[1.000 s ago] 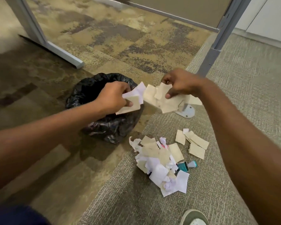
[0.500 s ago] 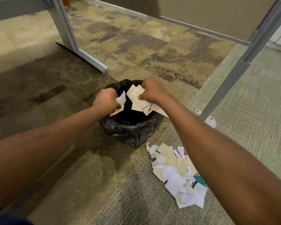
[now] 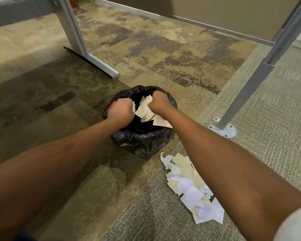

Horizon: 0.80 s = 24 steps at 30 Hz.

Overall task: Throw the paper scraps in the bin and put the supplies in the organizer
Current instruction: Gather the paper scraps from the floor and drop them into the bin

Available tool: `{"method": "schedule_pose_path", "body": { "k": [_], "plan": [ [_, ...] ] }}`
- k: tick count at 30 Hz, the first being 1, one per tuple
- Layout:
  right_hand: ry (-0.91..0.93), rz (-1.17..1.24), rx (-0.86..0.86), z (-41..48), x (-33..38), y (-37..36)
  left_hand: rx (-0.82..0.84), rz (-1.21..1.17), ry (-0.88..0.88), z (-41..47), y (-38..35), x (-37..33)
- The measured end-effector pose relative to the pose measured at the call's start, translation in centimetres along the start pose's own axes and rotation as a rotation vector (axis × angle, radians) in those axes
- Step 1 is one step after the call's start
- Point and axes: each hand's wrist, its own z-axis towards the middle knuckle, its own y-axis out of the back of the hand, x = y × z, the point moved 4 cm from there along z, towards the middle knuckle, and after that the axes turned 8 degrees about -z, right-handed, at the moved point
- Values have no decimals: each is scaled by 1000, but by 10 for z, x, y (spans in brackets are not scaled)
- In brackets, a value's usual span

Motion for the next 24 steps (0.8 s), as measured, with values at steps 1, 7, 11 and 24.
{"method": "schedule_pose_path", "body": {
  "k": [1, 7, 11, 24],
  "plan": [
    [23, 4, 22, 2, 2, 0, -9, -11, 4, -1, 1, -3],
    [218, -139, 118, 4, 11, 14, -59, -48, -20, -2, 9, -18],
    [280, -285, 24, 6, 14, 30, -188, -63, -158, -10, 15, -35],
    [184, -203, -610, -62, -114, 49, -214, 161, -782, -80, -45, -142]
  ]
}}
